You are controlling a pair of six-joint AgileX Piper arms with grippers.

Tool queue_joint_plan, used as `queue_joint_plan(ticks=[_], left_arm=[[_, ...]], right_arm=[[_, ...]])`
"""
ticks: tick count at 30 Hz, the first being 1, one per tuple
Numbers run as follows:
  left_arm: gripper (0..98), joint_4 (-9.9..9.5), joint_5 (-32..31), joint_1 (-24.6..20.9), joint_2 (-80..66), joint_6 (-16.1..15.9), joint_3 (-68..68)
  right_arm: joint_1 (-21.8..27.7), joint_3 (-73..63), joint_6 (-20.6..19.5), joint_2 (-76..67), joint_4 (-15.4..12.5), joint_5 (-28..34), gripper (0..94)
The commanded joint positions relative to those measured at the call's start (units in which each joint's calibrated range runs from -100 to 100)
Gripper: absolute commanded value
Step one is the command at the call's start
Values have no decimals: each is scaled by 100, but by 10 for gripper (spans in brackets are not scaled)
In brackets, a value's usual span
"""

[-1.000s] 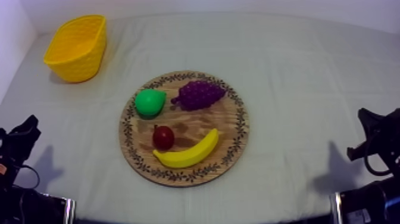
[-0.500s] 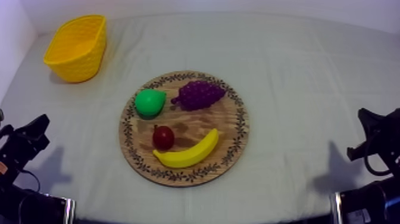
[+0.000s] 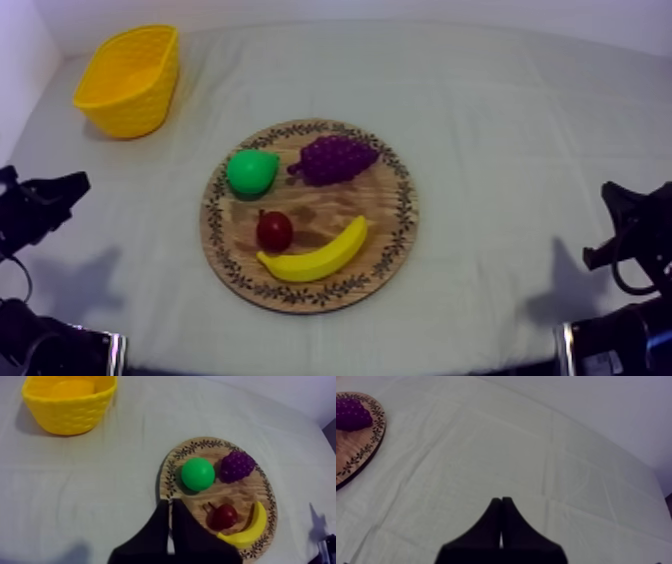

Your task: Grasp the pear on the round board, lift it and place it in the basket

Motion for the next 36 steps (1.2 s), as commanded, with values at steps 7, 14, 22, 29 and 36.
queue_joint_plan(ticks=[7,14,22,29,36], left_arm=[[0,14,1308,231,1528,241,-1463],[0,99,1836,373,2921,403,-2577],[0,152,2898,602,4334,954,-4118],[0,137,3461,844,5527,1082,-5524],[0,122,3825,875,6687,1008,-6642]], right_arm=[[-2,-2,1,-3,-1,2,4],[-2,-2,0,-3,-1,2,4],[-2,-2,1,-3,-1,2,4],[-2,-2,0,-3,-1,2,4],[-2,-2,3,-3,-1,2,4]])
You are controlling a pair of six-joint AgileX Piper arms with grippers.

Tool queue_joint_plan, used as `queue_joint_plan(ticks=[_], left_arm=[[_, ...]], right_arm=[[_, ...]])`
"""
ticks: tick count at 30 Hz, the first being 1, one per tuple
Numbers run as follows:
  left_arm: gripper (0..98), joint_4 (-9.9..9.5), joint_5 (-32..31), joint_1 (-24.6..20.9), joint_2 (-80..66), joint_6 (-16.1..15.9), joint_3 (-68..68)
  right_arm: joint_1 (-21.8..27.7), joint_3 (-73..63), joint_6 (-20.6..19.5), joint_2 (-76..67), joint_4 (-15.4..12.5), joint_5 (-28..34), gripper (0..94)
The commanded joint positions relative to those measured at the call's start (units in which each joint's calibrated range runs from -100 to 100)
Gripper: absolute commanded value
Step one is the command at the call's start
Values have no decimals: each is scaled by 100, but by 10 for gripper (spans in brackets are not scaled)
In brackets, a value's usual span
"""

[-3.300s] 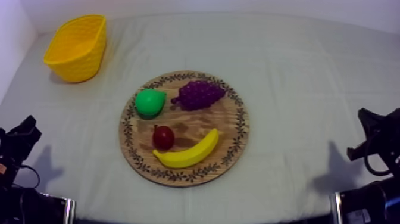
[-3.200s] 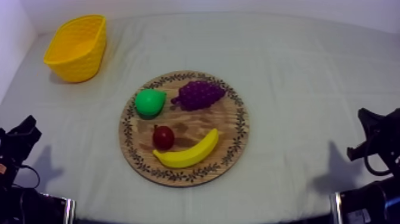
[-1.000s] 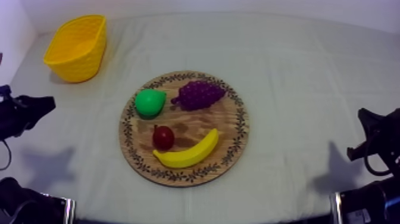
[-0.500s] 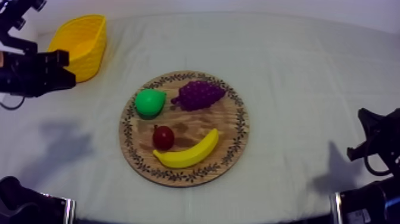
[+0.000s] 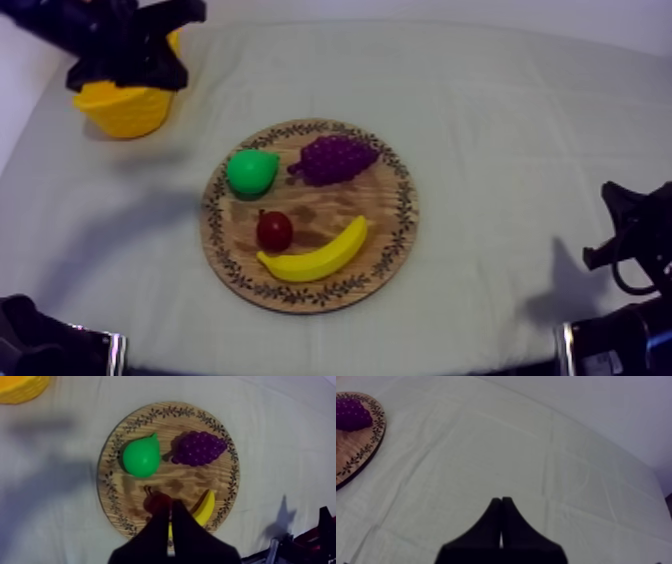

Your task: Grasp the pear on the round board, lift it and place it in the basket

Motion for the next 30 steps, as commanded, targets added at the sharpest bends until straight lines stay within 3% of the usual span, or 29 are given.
queue_joint_plan(ticks=[1,12,20,30], left_arm=[[0,2,64,16,549,-13,-500],[106,-24,297,95,1452,151,-1048],[265,-79,417,132,1591,208,-1173],[537,-64,491,28,1674,138,-1183]], right_arm=[[-2,-2,3,-3,-1,2,4],[-2,-2,3,-3,-1,2,4],[-2,-2,3,-3,-1,2,4],[-2,-2,1,-3,-1,2,4]])
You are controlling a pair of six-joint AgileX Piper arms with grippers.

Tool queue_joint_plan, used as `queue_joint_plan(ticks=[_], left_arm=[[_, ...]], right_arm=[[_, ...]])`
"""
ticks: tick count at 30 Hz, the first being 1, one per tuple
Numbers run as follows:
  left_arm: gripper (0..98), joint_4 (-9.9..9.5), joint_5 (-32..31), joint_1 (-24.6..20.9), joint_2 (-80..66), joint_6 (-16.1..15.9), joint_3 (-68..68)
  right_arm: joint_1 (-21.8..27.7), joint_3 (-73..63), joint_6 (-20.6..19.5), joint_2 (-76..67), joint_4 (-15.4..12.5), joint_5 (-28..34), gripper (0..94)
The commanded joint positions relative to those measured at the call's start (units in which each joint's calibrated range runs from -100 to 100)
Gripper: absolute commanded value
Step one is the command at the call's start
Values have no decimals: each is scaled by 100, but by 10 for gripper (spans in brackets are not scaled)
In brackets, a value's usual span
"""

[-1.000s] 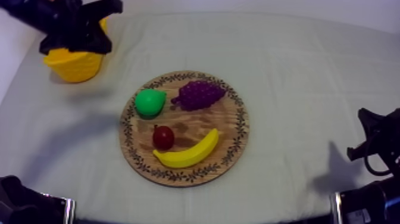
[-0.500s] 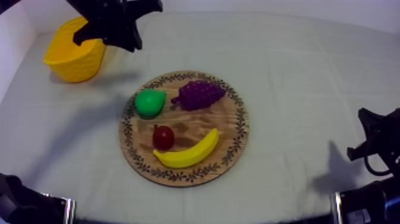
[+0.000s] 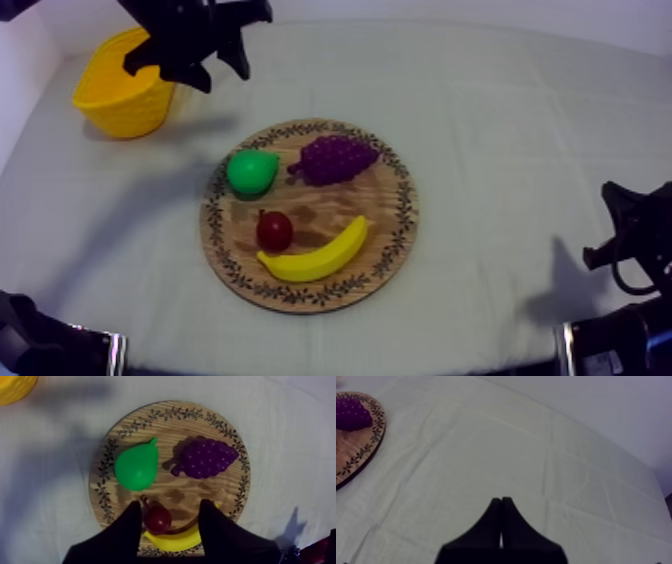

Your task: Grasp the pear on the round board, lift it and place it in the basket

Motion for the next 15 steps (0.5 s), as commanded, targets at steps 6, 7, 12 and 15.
queue_joint_plan(ticks=[6,7,12,15], left_arm=[[637,-12,90,-46,8,95,32],[658,-13,99,-48,15,103,42],[789,-25,109,-31,92,108,103],[862,-50,95,-16,153,132,187]], right_arm=[[-2,-2,0,-3,-1,2,4],[-2,-2,0,-3,-1,2,4],[-2,-2,0,-3,-1,2,4],[-2,-2,0,-3,-1,2,4]])
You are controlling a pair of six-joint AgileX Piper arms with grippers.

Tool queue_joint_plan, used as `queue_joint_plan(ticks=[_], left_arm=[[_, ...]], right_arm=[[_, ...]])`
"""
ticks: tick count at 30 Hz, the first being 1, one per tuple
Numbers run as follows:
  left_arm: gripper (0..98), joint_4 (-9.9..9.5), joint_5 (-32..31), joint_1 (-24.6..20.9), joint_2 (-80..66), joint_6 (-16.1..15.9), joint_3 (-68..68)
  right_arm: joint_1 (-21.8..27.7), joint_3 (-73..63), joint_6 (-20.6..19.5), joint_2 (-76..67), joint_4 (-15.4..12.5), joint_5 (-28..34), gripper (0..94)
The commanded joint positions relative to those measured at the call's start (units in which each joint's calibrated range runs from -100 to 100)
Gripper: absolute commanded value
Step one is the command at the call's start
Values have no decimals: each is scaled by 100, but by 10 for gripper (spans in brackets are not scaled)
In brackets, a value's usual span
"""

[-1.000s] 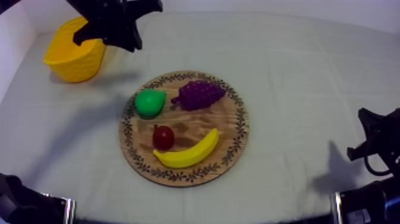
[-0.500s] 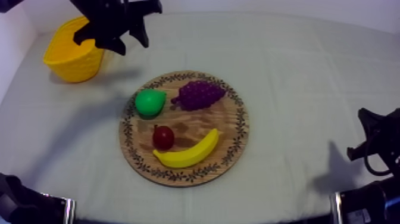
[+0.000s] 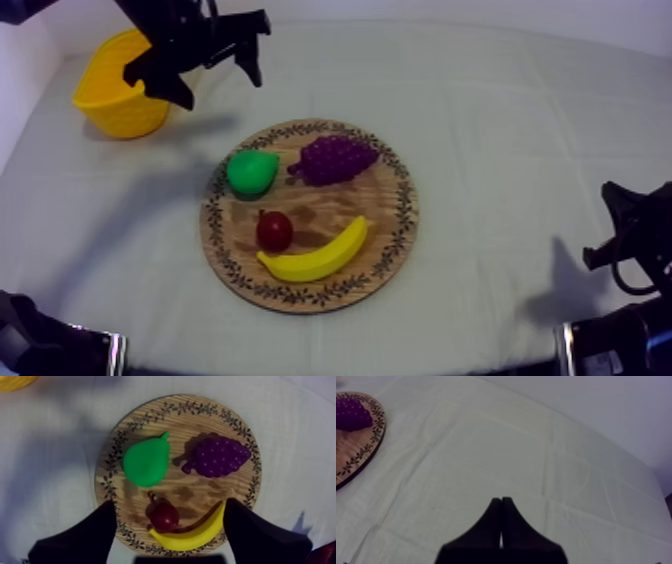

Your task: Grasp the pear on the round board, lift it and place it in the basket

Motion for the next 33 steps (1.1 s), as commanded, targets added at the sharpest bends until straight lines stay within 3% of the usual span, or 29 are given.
queue_joint_plan(ticks=[1,9,33], left_arm=[[883,-14,-35,6,33,15,61],[951,25,-455,-22,367,-84,489],[958,25,-1279,-95,2486,-356,406]], right_arm=[[-2,-2,0,-3,-1,2,4],[-2,-2,-1,-3,-1,2,4],[-2,-2,0,-3,-1,2,4]])
